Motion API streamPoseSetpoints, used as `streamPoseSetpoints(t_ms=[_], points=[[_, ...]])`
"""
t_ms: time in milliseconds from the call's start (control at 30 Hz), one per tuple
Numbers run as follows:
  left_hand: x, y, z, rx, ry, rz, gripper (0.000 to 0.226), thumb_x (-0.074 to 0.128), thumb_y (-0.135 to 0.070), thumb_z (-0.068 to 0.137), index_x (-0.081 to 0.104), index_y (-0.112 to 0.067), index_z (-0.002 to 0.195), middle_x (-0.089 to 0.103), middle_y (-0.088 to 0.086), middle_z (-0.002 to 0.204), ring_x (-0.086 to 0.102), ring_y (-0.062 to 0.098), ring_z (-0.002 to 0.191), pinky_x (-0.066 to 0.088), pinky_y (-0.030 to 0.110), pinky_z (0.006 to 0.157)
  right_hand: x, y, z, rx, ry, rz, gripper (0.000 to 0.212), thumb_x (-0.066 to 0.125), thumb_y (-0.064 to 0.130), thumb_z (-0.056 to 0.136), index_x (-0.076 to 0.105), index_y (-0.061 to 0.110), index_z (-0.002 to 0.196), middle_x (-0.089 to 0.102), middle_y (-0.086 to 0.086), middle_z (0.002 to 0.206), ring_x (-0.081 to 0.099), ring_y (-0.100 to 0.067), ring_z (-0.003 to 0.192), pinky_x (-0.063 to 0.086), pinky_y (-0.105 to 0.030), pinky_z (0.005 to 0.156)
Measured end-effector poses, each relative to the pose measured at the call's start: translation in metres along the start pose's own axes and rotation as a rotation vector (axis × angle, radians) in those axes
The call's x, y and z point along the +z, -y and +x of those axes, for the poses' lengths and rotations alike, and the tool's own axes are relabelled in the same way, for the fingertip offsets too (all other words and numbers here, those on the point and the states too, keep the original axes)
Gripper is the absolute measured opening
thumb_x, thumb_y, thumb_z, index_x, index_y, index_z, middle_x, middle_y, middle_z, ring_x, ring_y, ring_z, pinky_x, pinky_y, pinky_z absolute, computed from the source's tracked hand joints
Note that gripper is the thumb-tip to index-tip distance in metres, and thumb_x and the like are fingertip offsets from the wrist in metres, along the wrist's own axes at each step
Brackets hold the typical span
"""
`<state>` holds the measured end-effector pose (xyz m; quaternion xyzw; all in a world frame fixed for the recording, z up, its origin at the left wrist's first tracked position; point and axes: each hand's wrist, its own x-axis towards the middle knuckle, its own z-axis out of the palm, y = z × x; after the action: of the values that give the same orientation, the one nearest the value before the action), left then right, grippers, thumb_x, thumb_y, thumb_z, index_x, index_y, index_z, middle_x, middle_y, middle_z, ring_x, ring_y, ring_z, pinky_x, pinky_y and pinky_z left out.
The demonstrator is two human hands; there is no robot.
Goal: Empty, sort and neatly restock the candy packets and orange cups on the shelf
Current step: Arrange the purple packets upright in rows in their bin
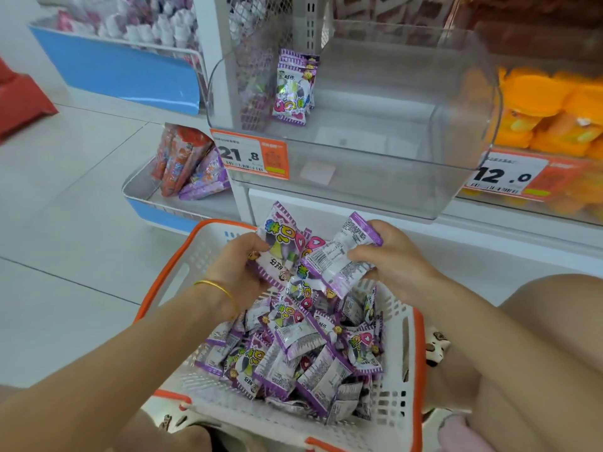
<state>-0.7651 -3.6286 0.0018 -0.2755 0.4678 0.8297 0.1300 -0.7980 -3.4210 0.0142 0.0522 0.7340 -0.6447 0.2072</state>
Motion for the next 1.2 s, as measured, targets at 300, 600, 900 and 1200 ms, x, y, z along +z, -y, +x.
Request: streamPoseSetpoints(t_ms=[300,600,900,1200], points=[[-0.02,-0.008,0.011,0.14,-0.195,0.491,0.018,0.054,0.002,0.089,0.053,0.001,0.107,0.059,0.02,0.085,0.057,0.022,0.064,0.057,0.037,0.066,-0.002,0.004,-0.007,-0.486,-0.13,-0.415,0.034,0.07,-0.001,0.076,0.054,0.026,0.09,0.058,0.014,0.075,0.053,0.006,0.063,0.039,-0.008,0.058],[-0.015,-0.02,0.007,0.237,-0.104,0.747,0.03,0.068,-0.034,0.083,0.063,-0.006,0.095,0.06,0.022,0.088,0.06,0.026,0.082,0.057,0.033,0.067,-0.015,0.017,-0.006,-0.254,0.248,-0.262,0.032,0.07,0.016,0.062,0.062,0.021,0.093,0.062,-0.001,0.08,0.057,-0.014,0.07,0.046,-0.027,0.066],[0.004,-0.027,-0.014,0.004,0.107,0.302,0.015,0.063,0.003,0.079,0.061,-0.005,0.091,0.06,0.004,0.077,0.058,0.012,0.07,0.055,0.025,0.051,-0.013,0.016,0.001,-0.265,0.199,-0.094,0.034,0.073,-0.006,0.071,0.062,0.018,0.093,0.068,-0.001,0.084,0.064,-0.018,0.078,0.052,-0.037,0.078],[0.007,-0.026,-0.012,0.328,-0.014,0.823,0.02,0.064,-0.024,0.087,0.058,-0.011,0.101,0.063,0.004,0.068,0.058,0.005,0.047,0.051,0.021,0.045,-0.002,0.014,0.001,-0.29,0.242,0.021,0.042,0.076,0.001,0.071,0.059,0.02,0.104,0.069,-0.002,0.095,0.067,-0.017,0.086,0.055,-0.032,0.081]])
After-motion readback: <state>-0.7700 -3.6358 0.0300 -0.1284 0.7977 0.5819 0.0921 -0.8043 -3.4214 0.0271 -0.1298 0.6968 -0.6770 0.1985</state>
